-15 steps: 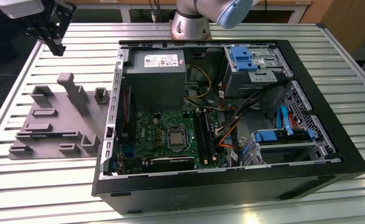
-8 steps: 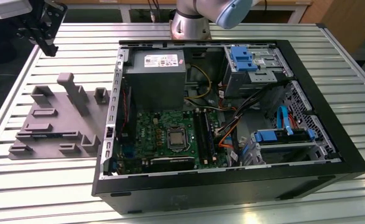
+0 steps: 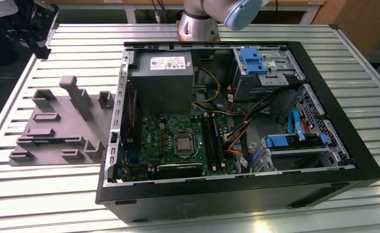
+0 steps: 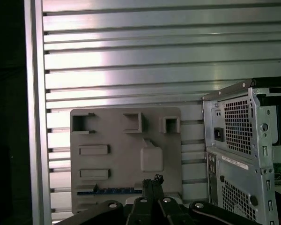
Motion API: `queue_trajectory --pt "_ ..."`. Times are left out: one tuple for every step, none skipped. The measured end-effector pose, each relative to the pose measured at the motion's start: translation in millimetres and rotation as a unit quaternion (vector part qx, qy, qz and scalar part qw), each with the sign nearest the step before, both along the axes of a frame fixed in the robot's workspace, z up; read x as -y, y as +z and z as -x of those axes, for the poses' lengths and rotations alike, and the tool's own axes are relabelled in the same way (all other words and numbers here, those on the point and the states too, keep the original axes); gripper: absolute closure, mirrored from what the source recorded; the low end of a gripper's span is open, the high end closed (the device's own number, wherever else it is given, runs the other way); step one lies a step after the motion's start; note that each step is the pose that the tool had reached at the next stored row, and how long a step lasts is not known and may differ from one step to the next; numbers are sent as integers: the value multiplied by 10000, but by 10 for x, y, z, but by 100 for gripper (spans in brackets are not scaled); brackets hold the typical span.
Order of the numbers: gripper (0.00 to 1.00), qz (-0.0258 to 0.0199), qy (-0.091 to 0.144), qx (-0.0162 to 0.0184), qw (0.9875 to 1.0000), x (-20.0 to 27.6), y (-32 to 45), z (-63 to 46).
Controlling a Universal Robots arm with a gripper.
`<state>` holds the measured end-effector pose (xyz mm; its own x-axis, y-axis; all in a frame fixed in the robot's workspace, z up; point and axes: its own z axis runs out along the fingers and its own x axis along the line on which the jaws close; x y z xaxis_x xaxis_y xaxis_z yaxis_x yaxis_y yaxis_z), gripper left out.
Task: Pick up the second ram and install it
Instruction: 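Reach for the second ram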
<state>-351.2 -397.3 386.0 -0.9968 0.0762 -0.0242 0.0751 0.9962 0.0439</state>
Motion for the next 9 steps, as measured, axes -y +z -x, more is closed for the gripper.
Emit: queue_trajectory --pt "89 0 0 0 10000 0 -1 23" --pt "89 0 0 0 10000 0 -2 45" --pt "89 0 0 1 10000 0 -3 68" --pt "89 0 0 0 10000 0 -3 90" --pt "89 0 0 0 10000 0 -3 113" --pt "89 0 0 0 10000 0 -5 136" --pt "89 0 -1 0 10000 0 -6 163" --pt "89 0 0 0 10000 0 -6 191" --pt "89 0 0 0 10000 0 -7 220"
